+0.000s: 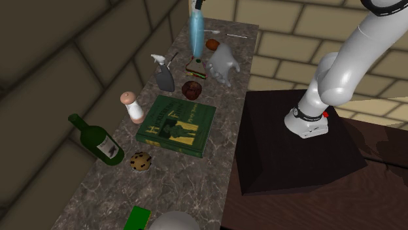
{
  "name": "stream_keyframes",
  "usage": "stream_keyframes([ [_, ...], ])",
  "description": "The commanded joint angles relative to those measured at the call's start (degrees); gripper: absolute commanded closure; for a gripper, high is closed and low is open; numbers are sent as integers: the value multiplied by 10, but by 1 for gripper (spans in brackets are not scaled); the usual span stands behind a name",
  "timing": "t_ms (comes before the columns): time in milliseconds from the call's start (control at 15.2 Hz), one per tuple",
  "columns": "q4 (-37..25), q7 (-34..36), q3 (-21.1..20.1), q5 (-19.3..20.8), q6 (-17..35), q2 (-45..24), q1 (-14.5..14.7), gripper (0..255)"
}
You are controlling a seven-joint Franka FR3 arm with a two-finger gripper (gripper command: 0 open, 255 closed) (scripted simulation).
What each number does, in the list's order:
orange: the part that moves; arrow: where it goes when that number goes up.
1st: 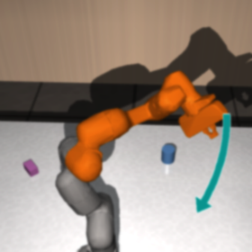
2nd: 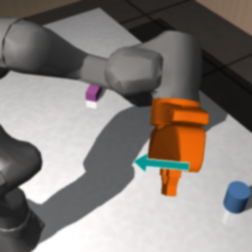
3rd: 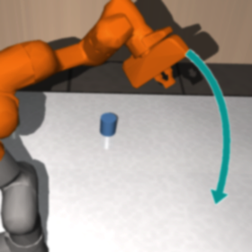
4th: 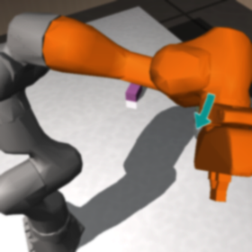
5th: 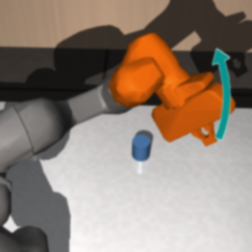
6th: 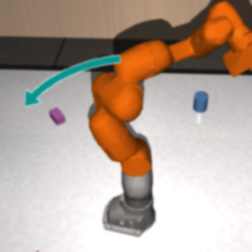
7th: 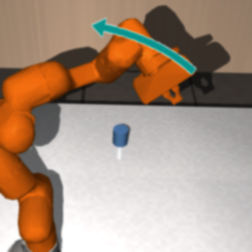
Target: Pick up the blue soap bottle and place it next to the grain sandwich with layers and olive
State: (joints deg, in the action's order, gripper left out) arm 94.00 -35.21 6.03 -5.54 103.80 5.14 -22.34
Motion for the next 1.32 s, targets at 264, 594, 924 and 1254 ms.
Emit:
stream_keyframes([
  [264, 60, -4, 0, 0, 50, 11, 0, 255],
  [594, 105, -8, -1, -1, 89, 16, 0, 255],
  [924, 146, -11, -1, -2, 128, 18, 1, 255],
  [1254, 183, -15, -1, -5, 166, 17, 1, 255],
])
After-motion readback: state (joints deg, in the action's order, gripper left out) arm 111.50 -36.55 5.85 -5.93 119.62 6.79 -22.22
